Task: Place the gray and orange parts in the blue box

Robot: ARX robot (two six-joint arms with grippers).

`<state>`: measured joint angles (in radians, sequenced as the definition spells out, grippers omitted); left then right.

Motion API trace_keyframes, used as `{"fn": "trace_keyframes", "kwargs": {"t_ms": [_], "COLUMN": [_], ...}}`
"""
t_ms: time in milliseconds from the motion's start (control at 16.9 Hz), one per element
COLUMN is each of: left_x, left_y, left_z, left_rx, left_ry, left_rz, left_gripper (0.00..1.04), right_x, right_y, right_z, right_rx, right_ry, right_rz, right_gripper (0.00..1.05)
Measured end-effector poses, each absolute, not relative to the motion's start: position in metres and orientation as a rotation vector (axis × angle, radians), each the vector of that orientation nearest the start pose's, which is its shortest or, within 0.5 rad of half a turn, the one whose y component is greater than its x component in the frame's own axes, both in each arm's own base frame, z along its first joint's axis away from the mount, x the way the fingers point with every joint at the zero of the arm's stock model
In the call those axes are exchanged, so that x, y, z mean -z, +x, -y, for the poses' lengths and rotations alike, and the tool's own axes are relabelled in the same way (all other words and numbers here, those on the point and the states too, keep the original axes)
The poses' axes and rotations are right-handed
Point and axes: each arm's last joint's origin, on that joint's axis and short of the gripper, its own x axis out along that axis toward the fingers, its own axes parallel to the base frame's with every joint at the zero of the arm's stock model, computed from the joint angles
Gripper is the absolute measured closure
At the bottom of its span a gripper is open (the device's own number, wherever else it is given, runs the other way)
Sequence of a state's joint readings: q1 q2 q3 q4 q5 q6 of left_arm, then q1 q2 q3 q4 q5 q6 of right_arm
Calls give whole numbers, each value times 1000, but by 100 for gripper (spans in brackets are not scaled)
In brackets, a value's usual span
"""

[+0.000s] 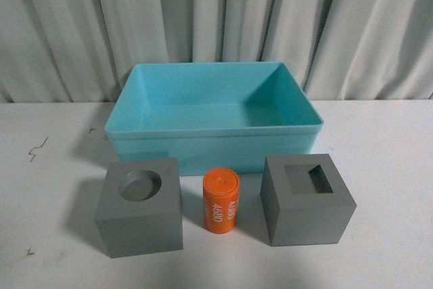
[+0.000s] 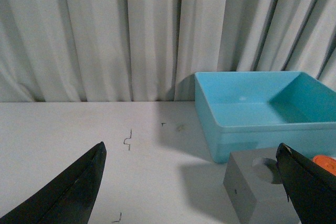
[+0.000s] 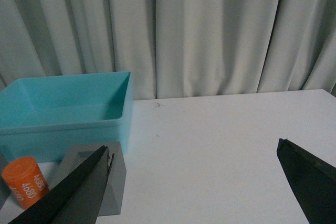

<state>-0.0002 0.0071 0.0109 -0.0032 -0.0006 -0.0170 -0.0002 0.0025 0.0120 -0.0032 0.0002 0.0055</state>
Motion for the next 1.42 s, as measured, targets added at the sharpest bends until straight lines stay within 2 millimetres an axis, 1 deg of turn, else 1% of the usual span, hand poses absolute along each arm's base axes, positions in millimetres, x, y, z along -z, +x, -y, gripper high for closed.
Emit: {"fn": "trace_keyframes", "kwargs": {"t_ms": [1421], "left_x": [-166], "left_y": [97], "left_z": [0], "left_rx": [0], "left_ry": [-17], "left_rz": [1], "left_gripper": [7], "right_x": [-167], "right_y": [97], "right_z": [0], "right_rx": [0], "right_ry": [6], "right_rz": [6], "right_gripper": [6]}}
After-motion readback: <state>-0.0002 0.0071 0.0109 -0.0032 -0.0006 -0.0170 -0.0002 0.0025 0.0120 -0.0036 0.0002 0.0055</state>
